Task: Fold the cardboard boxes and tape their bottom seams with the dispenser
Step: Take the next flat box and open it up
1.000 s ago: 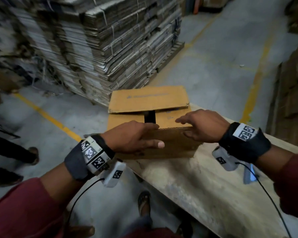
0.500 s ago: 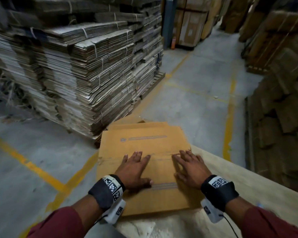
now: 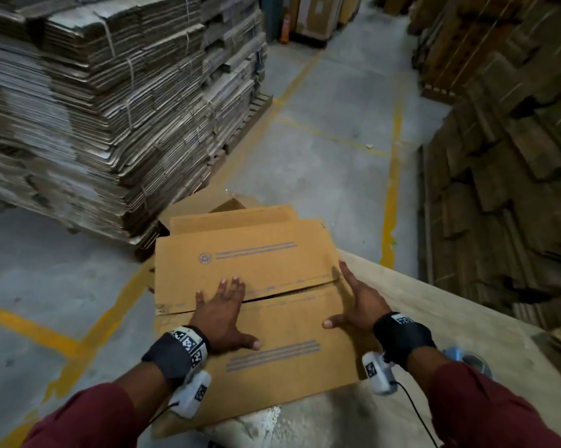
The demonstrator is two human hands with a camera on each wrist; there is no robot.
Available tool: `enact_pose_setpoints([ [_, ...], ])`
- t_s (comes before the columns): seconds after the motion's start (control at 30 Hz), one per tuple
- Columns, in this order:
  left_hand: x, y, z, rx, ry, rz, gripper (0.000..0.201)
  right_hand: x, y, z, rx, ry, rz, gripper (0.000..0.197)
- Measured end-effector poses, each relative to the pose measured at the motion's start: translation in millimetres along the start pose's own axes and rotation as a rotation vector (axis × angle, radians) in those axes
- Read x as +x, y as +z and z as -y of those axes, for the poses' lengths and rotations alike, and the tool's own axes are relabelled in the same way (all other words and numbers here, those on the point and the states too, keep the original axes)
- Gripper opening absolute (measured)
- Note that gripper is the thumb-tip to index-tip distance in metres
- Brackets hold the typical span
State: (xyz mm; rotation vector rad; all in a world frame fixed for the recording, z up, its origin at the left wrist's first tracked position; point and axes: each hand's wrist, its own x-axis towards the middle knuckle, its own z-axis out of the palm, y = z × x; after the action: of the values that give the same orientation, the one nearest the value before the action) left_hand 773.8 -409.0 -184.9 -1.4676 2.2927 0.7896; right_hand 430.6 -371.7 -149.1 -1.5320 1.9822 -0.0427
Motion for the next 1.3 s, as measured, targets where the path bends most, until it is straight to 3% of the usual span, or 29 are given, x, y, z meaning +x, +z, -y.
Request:
enact_pose_setpoints([
  [0.13, 4.7, 6.4, -37.3, 0.024, 0.098, 0.047, 0.145, -33.4, 4.3, -27.8, -0.060, 0.056, -0.048, 0.148],
  [0.3, 8.0, 25.2, -109.6, 0.116, 0.217, 0.052, 0.122, -79.3, -6.3, -96.7, 0.062, 0.274, -0.094, 0.150],
  [0.37, 6.5, 32.2, -140.2, 0.175, 0.243, 0.059, 0.123, -90.8, -15.5, -120.6, 0.126, 0.340, -0.150, 0.149],
  [0.47, 3.7, 39.9, -177.9, 0.211, 0.197, 0.068, 0.137, -103.4, -18.8, -136.5, 0.125, 0.386, -0.184, 0.122],
  [0.53, 5.3, 40.2, -191.1, 0.197, 0.148, 0.066, 0.145, -104.6, -13.8, -132.8, 0.087, 0.366, -0.204, 0.107],
  [0.73, 27.5, 28.2, -238.6, 0.176, 0.100, 0.066, 0.169, -83.3, -9.0, -128.5, 0.103, 0.249, -0.320, 0.098],
  [0.8, 36.0, 27.7, -255.4, 0.164, 0.072, 0.072, 0.170, -80.8, -13.3, -142.1, 0.273, 0.156, -0.308, 0.091],
  [0.87, 42.2, 30.4, -263.5, 0.159, 0.052, 0.089, 0.168, -82.0, -19.0, -178.0, 0.372, 0.079, -0.314, 0.069],
  [0.93, 45.5, 34.5, -263.5, 0.171, 0.040, 0.072, 0.164, -86.5, -30.3, -225.2, 0.205, 0.100, -0.316, 0.051],
  [1.07, 42.4, 37.1, -261.8, 0.197, 0.042, 0.006, 0.160, -93.1, -47.0, -299.2, -0.205, 0.093, -0.052, 0.071],
  [1.17, 45.5, 29.6, -273.0, 0.259, 0.058, -0.014, 0.168, -84.0, -48.6, -322.7, -0.477, -0.017, 0.116, 0.070],
  [1.3, 66.1, 18.8, -290.4, 0.378, 0.134, -0.001, 0.184, -62.2, -43.1, -329.2, -0.642, -0.076, 0.211, 0.054],
])
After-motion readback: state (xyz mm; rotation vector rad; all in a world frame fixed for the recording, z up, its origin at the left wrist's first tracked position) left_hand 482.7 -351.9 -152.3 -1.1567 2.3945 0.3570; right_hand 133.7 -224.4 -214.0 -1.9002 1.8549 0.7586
